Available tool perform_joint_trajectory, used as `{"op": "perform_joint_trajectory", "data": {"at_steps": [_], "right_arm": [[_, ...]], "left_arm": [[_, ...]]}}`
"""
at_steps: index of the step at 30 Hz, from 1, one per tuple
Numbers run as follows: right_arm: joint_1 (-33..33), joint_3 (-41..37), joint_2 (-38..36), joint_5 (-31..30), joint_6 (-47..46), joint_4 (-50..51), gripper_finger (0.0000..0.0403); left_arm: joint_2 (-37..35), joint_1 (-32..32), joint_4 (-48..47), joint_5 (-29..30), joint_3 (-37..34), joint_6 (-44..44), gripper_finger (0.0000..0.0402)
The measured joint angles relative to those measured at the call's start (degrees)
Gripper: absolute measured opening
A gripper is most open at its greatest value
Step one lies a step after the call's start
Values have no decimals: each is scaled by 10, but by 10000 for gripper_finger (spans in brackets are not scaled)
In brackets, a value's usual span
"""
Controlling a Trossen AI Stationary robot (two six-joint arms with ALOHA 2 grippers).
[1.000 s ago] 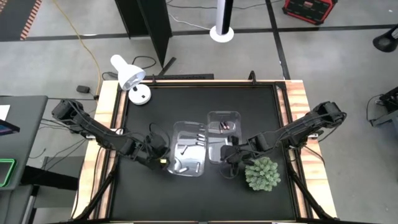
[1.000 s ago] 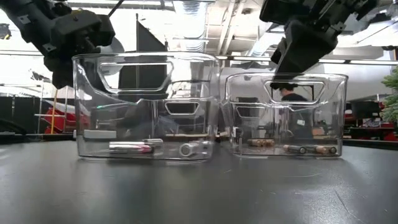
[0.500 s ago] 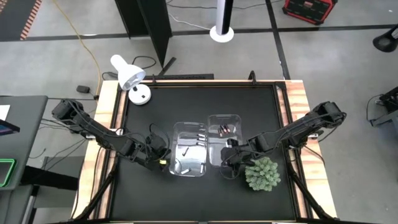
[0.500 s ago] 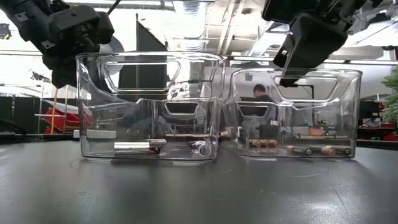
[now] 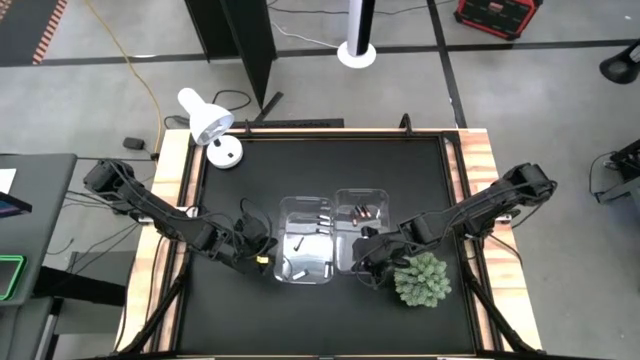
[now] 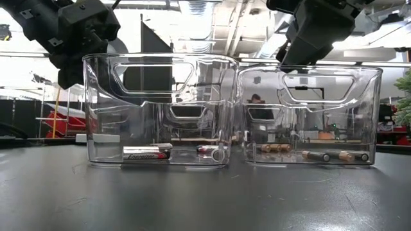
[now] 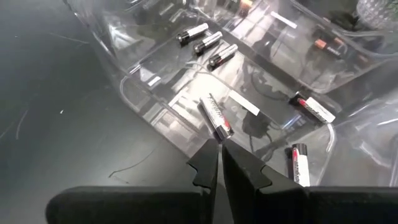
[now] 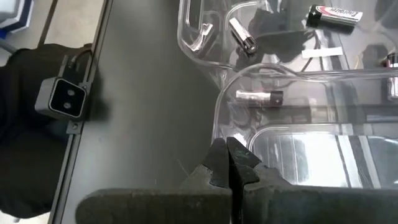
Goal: Sort batteries
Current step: Adjust the two transparent bins to the center of the table
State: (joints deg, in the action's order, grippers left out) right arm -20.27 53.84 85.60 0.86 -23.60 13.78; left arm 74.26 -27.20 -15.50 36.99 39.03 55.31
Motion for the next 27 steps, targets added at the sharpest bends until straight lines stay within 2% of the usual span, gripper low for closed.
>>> {"op": "perform_joint_trajectory", "data": {"at_steps": [9, 14, 17, 21, 24, 27], "right_arm": [[0, 0, 0, 6, -7, -8, 0], [-5, 0, 0, -7, 41, -13, 0], [-11, 0, 0, -27, 65, -15, 0], [-12, 0, 0, -53, 90, -36, 0], [-12, 0, 0, -58, 117, -63, 0], [-9, 0, 0, -58, 129, -79, 0]], "left_arm": [[0, 0, 10, 8, 0, 4, 20], [0, 0, 21, 41, 0, -31, 20], [0, -3, 43, 64, 0, -78, 20], [0, -14, 108, 81, 0, -187, 20], [0, -26, 182, 48, 0, -298, 20], [0, -37, 239, -43, 0, -385, 20]]}}
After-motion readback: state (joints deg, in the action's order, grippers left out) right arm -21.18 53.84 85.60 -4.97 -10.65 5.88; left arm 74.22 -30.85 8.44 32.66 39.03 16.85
